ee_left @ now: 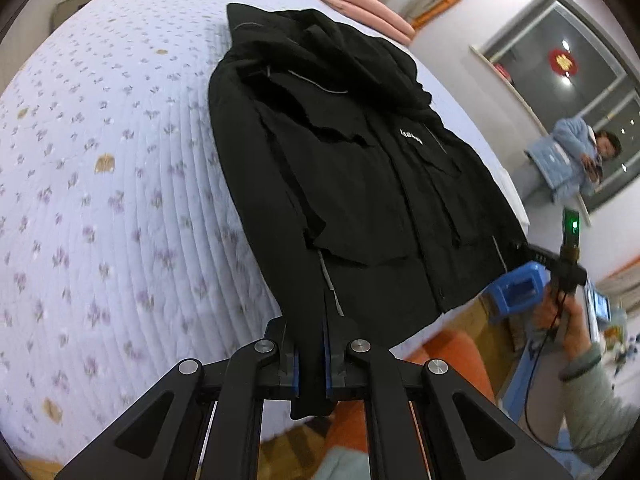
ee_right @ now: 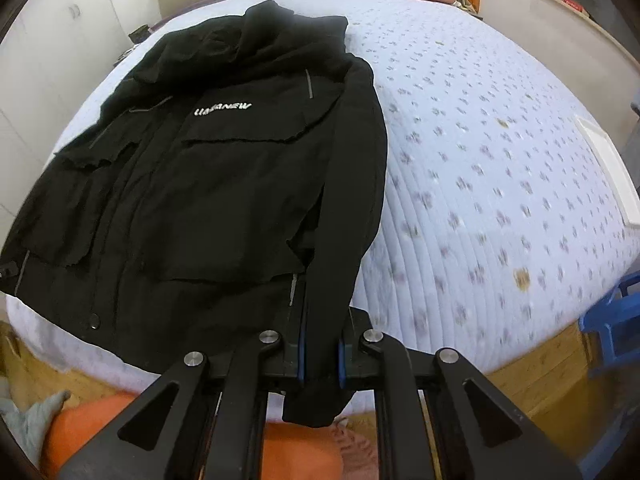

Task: Fold large clothes
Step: 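Lift the side edge with both tools and fold it across the jacket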

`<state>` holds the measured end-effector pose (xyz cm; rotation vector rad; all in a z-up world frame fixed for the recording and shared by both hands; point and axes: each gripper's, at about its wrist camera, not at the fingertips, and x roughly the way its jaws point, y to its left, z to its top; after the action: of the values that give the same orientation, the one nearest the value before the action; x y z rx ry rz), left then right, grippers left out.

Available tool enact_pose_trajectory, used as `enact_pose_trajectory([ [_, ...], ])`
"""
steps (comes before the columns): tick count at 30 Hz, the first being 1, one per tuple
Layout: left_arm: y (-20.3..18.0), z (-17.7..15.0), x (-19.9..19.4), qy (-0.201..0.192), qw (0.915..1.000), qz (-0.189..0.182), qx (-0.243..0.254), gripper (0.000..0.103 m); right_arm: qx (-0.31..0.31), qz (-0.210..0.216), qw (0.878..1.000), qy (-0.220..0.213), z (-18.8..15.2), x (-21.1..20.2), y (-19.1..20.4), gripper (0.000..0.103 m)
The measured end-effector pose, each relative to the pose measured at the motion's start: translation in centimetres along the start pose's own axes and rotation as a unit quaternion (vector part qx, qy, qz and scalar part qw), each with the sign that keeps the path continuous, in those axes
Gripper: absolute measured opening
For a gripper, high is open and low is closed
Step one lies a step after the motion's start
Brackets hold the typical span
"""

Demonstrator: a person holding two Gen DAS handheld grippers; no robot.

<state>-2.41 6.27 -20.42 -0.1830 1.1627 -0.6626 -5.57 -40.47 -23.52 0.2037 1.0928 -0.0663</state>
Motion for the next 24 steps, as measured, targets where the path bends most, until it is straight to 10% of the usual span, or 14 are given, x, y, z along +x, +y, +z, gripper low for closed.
enact_pose_trajectory([
  [24, 5.1, 0.0, 4.7, 0.022, 0.9929, -0.031, -0.113, 0.022, 0.127, 0.011, 0.991, 0.049, -0.7, 4.9, -4.2, 0.045],
])
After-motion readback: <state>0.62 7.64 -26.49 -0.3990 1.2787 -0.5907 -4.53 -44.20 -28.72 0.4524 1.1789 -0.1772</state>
